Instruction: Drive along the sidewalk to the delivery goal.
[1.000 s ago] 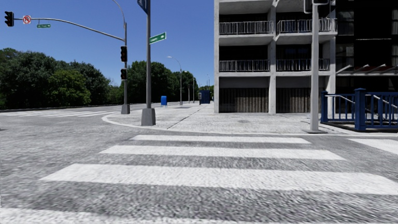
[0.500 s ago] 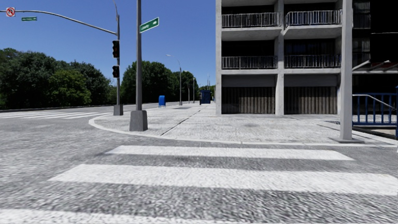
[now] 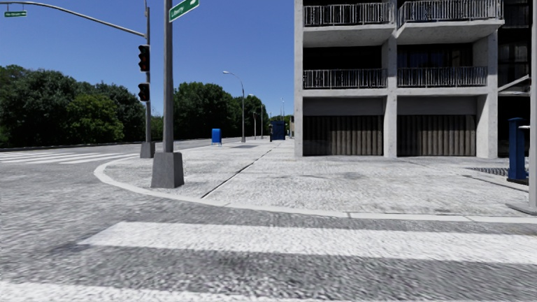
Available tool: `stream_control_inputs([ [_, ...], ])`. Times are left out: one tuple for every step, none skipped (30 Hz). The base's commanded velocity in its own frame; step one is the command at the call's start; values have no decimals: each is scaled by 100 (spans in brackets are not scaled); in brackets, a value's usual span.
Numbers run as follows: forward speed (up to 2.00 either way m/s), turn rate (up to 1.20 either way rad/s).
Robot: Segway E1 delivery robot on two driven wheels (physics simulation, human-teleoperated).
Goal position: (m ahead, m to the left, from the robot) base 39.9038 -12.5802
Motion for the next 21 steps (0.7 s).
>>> stream_control_inputs([
  [200,0],
  [200,0],
  [200,0],
  [200,0],
  [200,0],
  [200,0],
  [200,0],
  [200,0],
  [200,0],
  [200,0],
  [200,0],
  [200,5],
  [200,5],
  [200,12],
  [200,15],
  [200,17],
  [200,17],
  [200,18],
  [200,18],
  [200,18],
  [200,18],
])
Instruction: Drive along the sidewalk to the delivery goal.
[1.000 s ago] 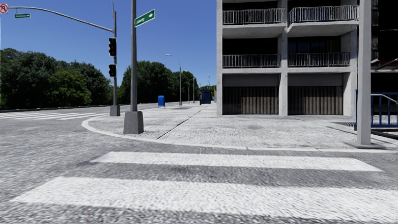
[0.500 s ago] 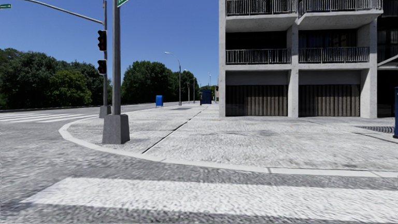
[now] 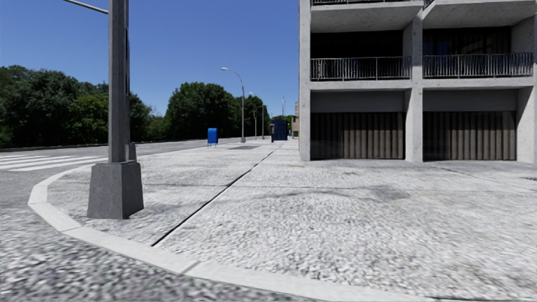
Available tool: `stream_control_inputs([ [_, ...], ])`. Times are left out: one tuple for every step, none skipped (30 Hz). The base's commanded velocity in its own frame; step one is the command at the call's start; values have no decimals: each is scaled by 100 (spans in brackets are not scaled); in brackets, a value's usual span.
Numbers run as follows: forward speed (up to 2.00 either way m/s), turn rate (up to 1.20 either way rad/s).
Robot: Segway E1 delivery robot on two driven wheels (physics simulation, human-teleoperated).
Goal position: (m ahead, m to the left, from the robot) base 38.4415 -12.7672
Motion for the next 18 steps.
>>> stream_control_inputs([
  [200,17],
  [200,5],
  [200,0],
  [200,0],
  [200,0],
  [200,0],
  [200,0],
  [200,0],
  [200,0],
  [200,0],
  [200,0],
  [200,0],
  [200,0],
  [200,0],
  [200,0],
  [200,0],
  [200,0],
  [200,0],
])
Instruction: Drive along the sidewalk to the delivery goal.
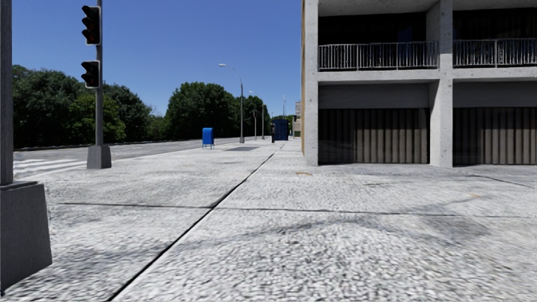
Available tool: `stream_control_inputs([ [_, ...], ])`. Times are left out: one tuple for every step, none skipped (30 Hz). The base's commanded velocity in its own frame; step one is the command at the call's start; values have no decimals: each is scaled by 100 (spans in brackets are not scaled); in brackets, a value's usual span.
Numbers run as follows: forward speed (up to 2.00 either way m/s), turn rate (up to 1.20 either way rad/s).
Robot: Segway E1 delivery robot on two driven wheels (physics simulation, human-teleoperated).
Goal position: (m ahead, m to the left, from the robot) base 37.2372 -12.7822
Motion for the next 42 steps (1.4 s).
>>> stream_control_inputs([
  [200,0],
  [200,0],
  [200,0],
  [200,0],
  [200,0],
  [200,0],
  [200,0],
  [200,0],
  [200,0],
  [200,0],
  [200,0],
  [200,0],
  [200,0],
  [200,0],
  [200,0],
  [200,0],
  [200,0],
  [200,0],
  [200,0],
  [200,0],
  [200,0],
  [200,0],
  [200,4],
  [200,9],
  [200,12],
  [200,15],
  [200,15],
  [200,16],
  [200,17],
  [200,18],
  [200,18],
  [200,18],
  [200,18],
  [200,18],
  [200,18],
  [200,18],
  [200,18],
  [200,18],
  [200,18],
  [200,18],
  [200,18],
  [200,18],
])
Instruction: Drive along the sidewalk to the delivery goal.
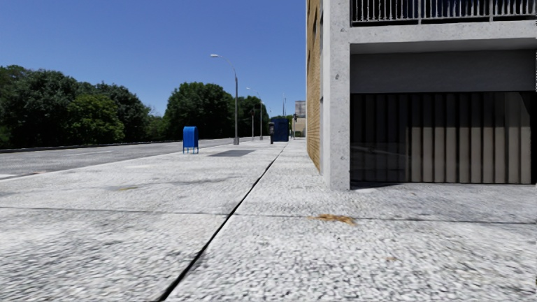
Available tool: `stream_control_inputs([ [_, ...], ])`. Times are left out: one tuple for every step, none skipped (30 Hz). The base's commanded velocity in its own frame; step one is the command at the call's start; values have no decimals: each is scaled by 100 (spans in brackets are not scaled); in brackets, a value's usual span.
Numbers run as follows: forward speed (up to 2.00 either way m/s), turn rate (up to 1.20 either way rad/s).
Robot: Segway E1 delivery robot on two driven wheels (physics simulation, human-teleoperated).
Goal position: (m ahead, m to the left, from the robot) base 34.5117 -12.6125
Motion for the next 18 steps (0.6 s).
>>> stream_control_inputs([
  [200,18],
  [200,18],
  [200,18],
  [200,18],
  [200,17],
  [200,17],
  [200,17],
  [200,16],
  [200,11],
  [200,0],
  [200,0],
  [200,0],
  [200,0],
  [200,0],
  [200,0],
  [200,0],
  [200,0],
  [200,0],
])
